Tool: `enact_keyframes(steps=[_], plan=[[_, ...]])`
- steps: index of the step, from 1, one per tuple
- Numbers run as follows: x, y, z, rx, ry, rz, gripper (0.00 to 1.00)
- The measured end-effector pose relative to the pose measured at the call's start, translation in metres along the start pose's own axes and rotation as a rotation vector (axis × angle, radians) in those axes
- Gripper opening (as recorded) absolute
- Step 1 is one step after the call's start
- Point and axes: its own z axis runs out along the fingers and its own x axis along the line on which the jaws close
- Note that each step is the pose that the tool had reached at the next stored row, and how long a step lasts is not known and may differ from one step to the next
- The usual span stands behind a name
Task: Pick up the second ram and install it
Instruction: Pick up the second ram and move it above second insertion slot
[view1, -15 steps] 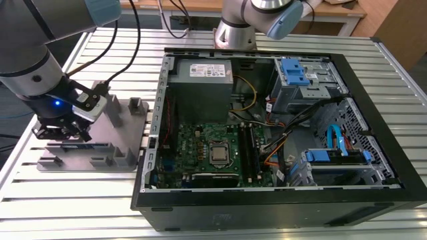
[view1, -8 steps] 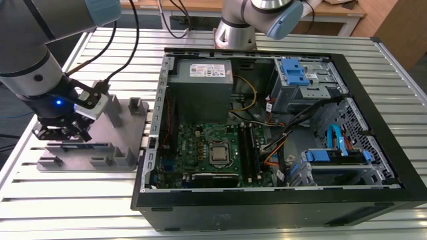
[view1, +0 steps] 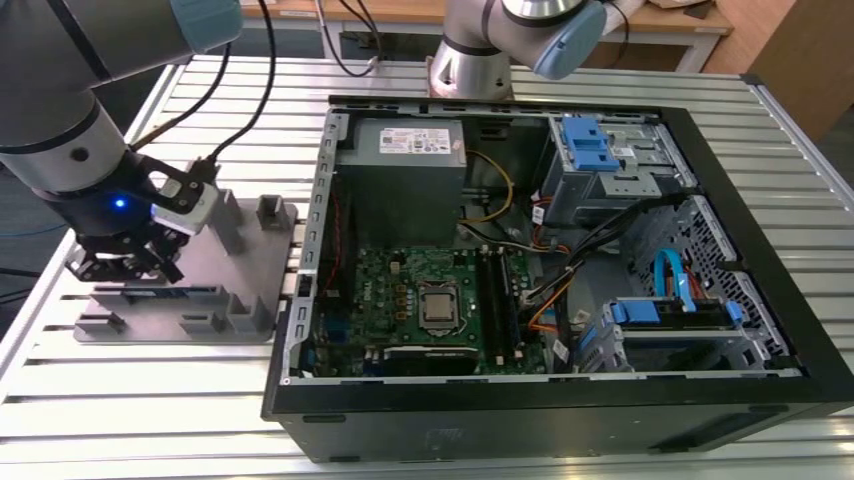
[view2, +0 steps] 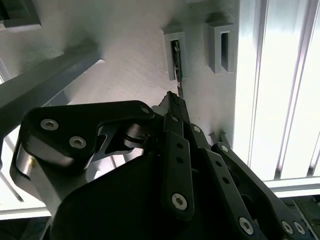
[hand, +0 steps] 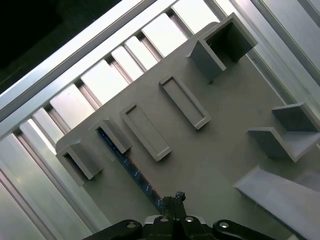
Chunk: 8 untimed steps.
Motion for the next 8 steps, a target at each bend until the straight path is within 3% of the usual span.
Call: enact_keyframes(steps=[8], plan=[[0.0,0.0,0.0,-0.0012,0.0006,-0.045,0.11]])
